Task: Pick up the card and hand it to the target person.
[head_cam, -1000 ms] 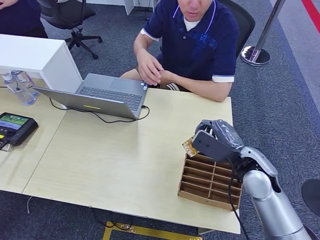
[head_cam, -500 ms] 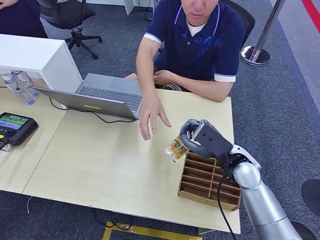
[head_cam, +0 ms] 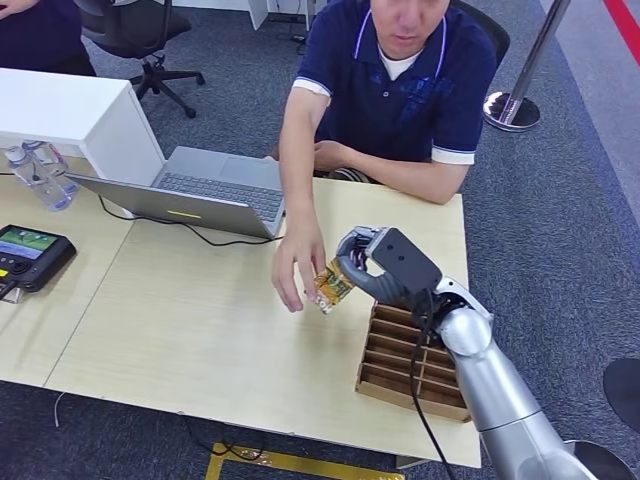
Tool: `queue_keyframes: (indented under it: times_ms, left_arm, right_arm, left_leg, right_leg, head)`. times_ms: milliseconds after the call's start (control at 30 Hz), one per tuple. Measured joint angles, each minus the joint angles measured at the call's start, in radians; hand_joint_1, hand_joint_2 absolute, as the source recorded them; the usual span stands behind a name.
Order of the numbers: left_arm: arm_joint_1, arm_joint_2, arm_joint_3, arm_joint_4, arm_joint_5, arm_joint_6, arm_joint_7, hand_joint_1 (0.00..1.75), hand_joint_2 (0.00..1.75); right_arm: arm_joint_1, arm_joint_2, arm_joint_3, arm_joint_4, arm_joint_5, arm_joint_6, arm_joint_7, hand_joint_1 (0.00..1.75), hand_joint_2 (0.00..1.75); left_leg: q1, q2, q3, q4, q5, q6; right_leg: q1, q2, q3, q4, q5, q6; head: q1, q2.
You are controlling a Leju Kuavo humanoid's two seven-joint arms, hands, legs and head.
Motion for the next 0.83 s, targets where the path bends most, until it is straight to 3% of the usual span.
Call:
queue_keyframes:
  times_ms: [333, 367, 433, 467, 500, 567, 600, 633, 767, 833]
  left_arm:
    - [0.000, 0.001, -0.019, 0.000, -0.012, -0.013, 0.008, 0.00, 1.75]
    - [0.000, 0.002, -0.020, 0.000, -0.012, -0.014, 0.010, 0.00, 1.31]
    - [0.000, 0.002, -0.024, 0.000, -0.013, -0.017, 0.014, 0.00, 1.31]
    - [0.000, 0.002, -0.025, 0.000, -0.013, -0.019, 0.016, 0.00, 1.31]
    - [0.000, 0.003, -0.027, 0.000, -0.013, -0.021, 0.018, 0.00, 1.75]
    - [0.000, 0.003, -0.028, 0.000, -0.014, -0.024, 0.020, 0.00, 1.75]
    - [0.000, 0.003, -0.028, 0.000, -0.014, -0.025, 0.020, 0.00, 1.75]
    - [0.000, 0.003, -0.028, 0.000, -0.015, -0.025, 0.021, 0.00, 1.75]
    - [0.000, 0.003, -0.029, 0.000, -0.017, -0.025, 0.020, 0.00, 0.00]
    - [0.000, 0.004, -0.029, 0.000, -0.017, -0.025, 0.019, 0.00, 0.00]
  right_arm:
    - [-0.005, 0.034, 0.002, 0.028, 0.003, -0.008, 0.017, 1.48, 1.75]
    - [-0.005, 0.034, 0.002, 0.030, 0.004, -0.008, 0.018, 1.49, 1.75]
    - [-0.005, 0.034, 0.002, 0.034, 0.005, -0.008, 0.021, 1.44, 1.75]
    - [-0.005, 0.034, 0.002, 0.035, 0.005, -0.008, 0.023, 1.21, 1.75]
    - [-0.005, 0.034, 0.002, 0.035, 0.005, -0.008, 0.024, 0.83, 1.75]
    - [-0.004, 0.034, 0.002, 0.035, 0.006, -0.008, 0.026, 0.14, 1.75]
    - [-0.004, 0.034, 0.002, 0.035, 0.006, -0.008, 0.028, 0.00, 1.75]
    - [-0.003, 0.034, 0.002, 0.035, 0.007, -0.008, 0.029, 0.00, 1.75]
    - [0.003, 0.034, 0.002, 0.035, 0.008, -0.008, 0.037, 0.00, 1.75]
    - [0.006, 0.034, 0.002, 0.034, 0.008, -0.008, 0.040, 0.00, 1.75]
  left_leg:
    - [0.000, 0.000, 0.000, 0.000, 0.000, 0.000]
    - [0.000, 0.000, 0.000, 0.000, 0.000, 0.000]
    - [0.000, 0.000, 0.000, 0.000, 0.000, 0.000]
    - [0.000, 0.000, 0.000, 0.000, 0.000, 0.000]
    - [0.000, 0.000, 0.000, 0.000, 0.000, 0.000]
    - [0.000, 0.000, 0.000, 0.000, 0.000, 0.000]
    - [0.000, 0.000, 0.000, 0.000, 0.000, 0.000]
    - [0.000, 0.000, 0.000, 0.000, 0.000, 0.000]
    - [0.000, 0.000, 0.000, 0.000, 0.000, 0.000]
    - [0.000, 0.000, 0.000, 0.000, 0.000, 0.000]
  right_leg:
    - [0.000, 0.000, 0.000, 0.000, 0.000, 0.000]
    - [0.000, 0.000, 0.000, 0.000, 0.000, 0.000]
    - [0.000, 0.000, 0.000, 0.000, 0.000, 0.000]
    - [0.000, 0.000, 0.000, 0.000, 0.000, 0.000]
    - [0.000, 0.000, 0.000, 0.000, 0.000, 0.000]
    - [0.000, 0.000, 0.000, 0.000, 0.000, 0.000]
    - [0.000, 0.000, 0.000, 0.000, 0.000, 0.000]
    - [0.000, 0.000, 0.000, 0.000, 0.000, 0.000]
    - [0.000, 0.000, 0.000, 0.000, 0.000, 0.000]
    - [0.000, 0.000, 0.000, 0.000, 0.000, 0.000]
  head:
    - [0.000, 0.000]
    - [0.000, 0.000]
    - [0.000, 0.000]
    - [0.000, 0.000]
    - [0.000, 0.000]
    - [0.000, 0.000]
    - [0.000, 0.000]
    - [0.000, 0.000]
    - [0.000, 0.000]
    - [0.000, 0.000]
